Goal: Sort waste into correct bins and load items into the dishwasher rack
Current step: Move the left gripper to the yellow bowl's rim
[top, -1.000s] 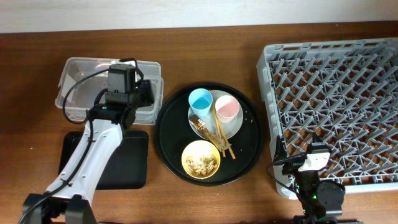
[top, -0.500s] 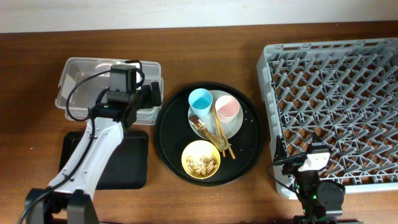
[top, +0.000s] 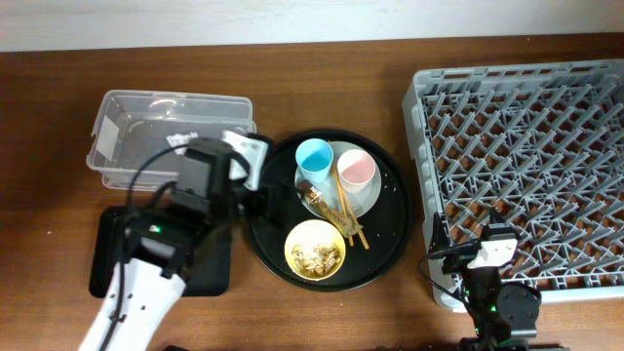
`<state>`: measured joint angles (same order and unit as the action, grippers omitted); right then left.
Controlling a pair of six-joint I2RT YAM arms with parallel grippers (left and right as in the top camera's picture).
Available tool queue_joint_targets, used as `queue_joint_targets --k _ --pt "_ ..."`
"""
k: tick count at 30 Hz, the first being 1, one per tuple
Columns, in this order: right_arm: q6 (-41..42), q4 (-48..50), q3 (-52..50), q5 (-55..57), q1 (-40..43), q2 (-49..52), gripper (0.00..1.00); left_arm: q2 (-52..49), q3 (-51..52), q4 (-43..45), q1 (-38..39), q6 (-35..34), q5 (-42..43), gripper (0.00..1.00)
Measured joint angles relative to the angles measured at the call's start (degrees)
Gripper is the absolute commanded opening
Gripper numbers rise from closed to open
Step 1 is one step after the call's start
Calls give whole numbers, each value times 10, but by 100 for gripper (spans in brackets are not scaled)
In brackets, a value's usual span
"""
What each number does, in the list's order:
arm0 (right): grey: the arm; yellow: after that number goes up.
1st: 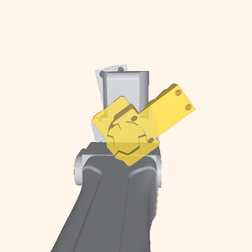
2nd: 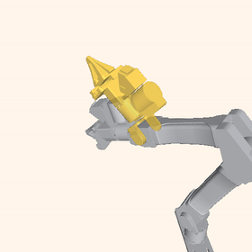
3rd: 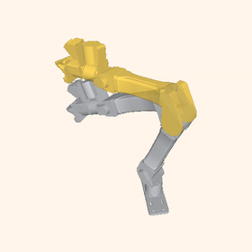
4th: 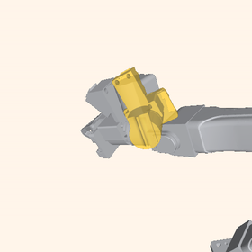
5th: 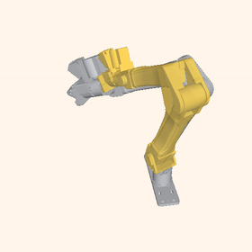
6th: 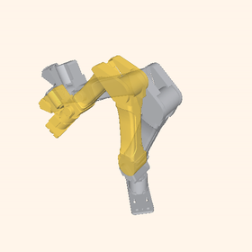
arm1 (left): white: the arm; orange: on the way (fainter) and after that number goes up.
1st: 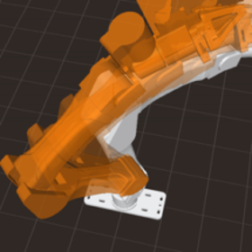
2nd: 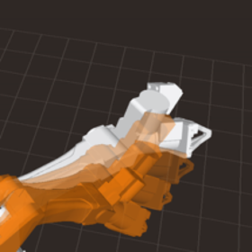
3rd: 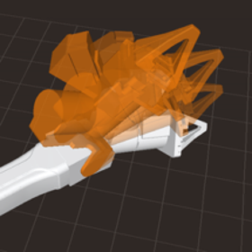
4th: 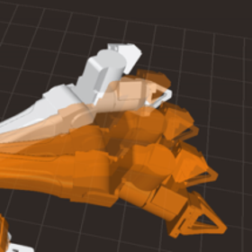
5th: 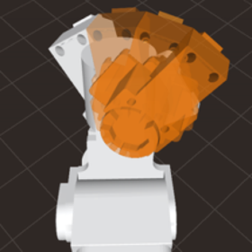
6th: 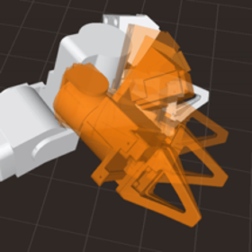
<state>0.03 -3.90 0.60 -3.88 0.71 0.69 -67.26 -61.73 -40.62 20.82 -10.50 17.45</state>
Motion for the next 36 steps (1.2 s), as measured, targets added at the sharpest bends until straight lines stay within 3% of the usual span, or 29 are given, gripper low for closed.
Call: queue_joint_targets --k 6,13,36 --pt "0 0 0 0 0 0 98 0 0 0 138 -28 21 100" --pt "0 0 0 0 0 0 98 -24 0 1 236 -45 -16 100" --pt "0 0 0 0 0 0 98 -110 0 0 254 -70 -31 100"
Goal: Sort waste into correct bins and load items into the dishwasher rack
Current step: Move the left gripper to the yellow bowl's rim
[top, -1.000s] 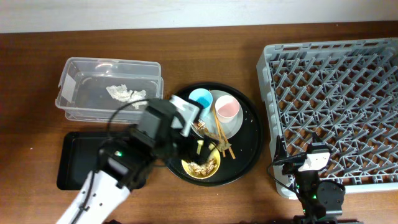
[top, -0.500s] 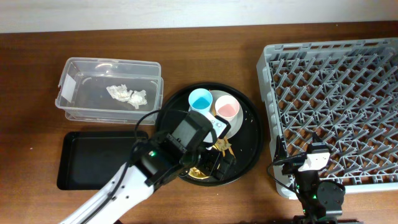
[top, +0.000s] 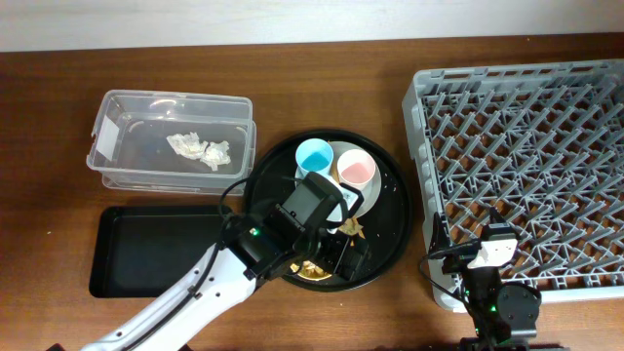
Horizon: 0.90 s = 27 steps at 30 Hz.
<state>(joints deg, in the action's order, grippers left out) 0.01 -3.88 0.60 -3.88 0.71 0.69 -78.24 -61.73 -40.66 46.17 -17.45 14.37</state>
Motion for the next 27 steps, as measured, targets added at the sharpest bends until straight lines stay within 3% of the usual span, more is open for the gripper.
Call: queue_joint_targets --k 5,8,12,27 --pt "0 0 0 0 0 0 98 0 0 4 8 -23 2 89" --pt "0 0 0 0 0 0 98 0 0 8 27 -33 2 72" --pt "0 0 0 0 0 0 98 0 0 10 53 -38 -15 63" --pt "0 0 0 0 0 0 98 -45 0 -4 79 -60 -53 56"
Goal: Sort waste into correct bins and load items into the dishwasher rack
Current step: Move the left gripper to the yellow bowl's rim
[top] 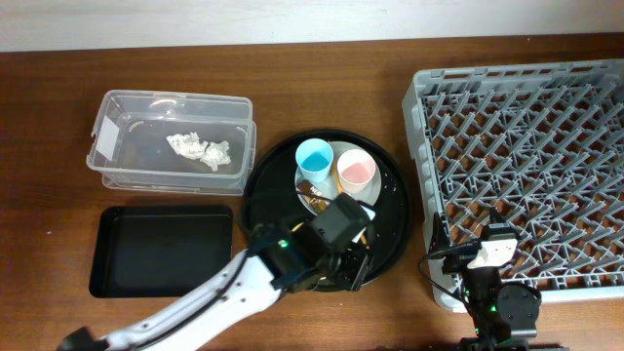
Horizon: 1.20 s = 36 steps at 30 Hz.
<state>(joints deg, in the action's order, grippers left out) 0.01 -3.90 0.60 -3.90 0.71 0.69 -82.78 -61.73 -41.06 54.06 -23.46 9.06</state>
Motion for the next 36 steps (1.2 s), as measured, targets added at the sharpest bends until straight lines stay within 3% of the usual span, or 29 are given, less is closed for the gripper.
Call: queue_joint_targets --k 7,20,29,36 --pt "0 0 0 0 0 0 98 -53 0 -19 8 -3 -42 38" --pt "0 0 0 0 0 0 98 -56 0 -89 8 -4 -133 38" --pt "0 0 0 0 0 0 98 -59 0 -89 5 -50 -250 46" --pt "0 0 0 0 0 0 98 -61 0 -83 -67 -68 -253 46"
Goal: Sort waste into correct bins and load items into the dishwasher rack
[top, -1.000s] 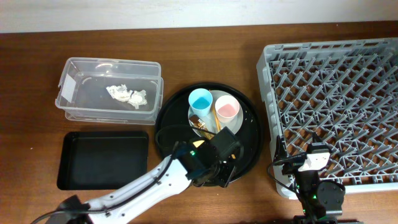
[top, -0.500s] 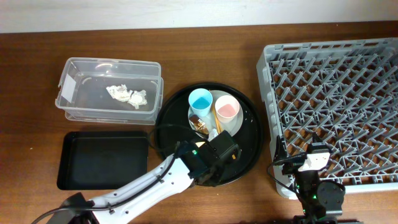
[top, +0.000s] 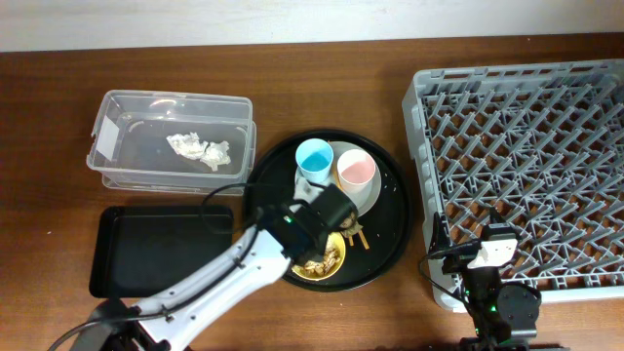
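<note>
A round black tray (top: pixel 392 232) holds a white plate (top: pixel 371 198) with a blue cup (top: pixel 314 156) and a pink cup (top: pixel 356 170). In front of them are brown chopsticks (top: pixel 355 234) and a yellow bowl (top: pixel 323 261) of food scraps. My left gripper (top: pixel 327 216) hangs over the plate's near edge and the bowl's far rim; its fingers are hidden beneath the wrist. A crumpled tissue (top: pixel 200 150) lies in the clear bin (top: pixel 117 122). My right gripper (top: pixel 494 250) sits at the front left corner of the grey dishwasher rack (top: pixel 526 127).
A black rectangular tray bin (top: pixel 156 249) lies in front of the clear bin, left of the round tray. The left arm's white link crosses the table from the bottom left, passing over that black bin's right corner. The rack fills the right side.
My left gripper has moved up and to the left, from the tray's front right beside the bowl to the gap between plate and bowl. The bowl shows again. The right arm is unchanged.
My left gripper was at the clear bin's right end with something white by it. Then the tissue lay in the bin and the gripper was over the bowl on the round tray. It then stood at the tray's front right, and now over the plate's near edge.
</note>
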`<state>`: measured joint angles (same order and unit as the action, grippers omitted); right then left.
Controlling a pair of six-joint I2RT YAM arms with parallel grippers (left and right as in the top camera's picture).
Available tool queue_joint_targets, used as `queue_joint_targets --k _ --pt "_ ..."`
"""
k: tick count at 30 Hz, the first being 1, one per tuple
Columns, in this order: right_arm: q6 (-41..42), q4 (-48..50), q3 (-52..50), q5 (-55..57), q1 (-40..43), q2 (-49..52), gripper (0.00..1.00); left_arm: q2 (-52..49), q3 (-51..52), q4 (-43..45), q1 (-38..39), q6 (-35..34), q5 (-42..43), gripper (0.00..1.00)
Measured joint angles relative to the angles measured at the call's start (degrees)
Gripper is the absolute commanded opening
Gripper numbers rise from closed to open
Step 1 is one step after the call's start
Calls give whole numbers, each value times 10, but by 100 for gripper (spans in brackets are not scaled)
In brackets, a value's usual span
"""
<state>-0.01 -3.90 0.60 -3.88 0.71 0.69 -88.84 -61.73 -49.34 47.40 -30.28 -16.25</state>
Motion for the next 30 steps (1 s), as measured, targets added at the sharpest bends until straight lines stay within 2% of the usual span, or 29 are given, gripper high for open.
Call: queue_joint_targets --k 9,14,20,26,30 --pt "0 0 0 0 0 0 98 -44 0 13 -47 23 58 44" --pt "0 0 0 0 0 0 98 -80 0 20 -48 40 76 33" --pt "0 0 0 0 0 0 98 -86 0 20 -51 46 66 31" --pt "0 0 0 0 0 0 98 -86 0 10 -56 48 47 24" --pt "0 0 0 0 0 0 98 -86 0 -2 -57 48 21 24"
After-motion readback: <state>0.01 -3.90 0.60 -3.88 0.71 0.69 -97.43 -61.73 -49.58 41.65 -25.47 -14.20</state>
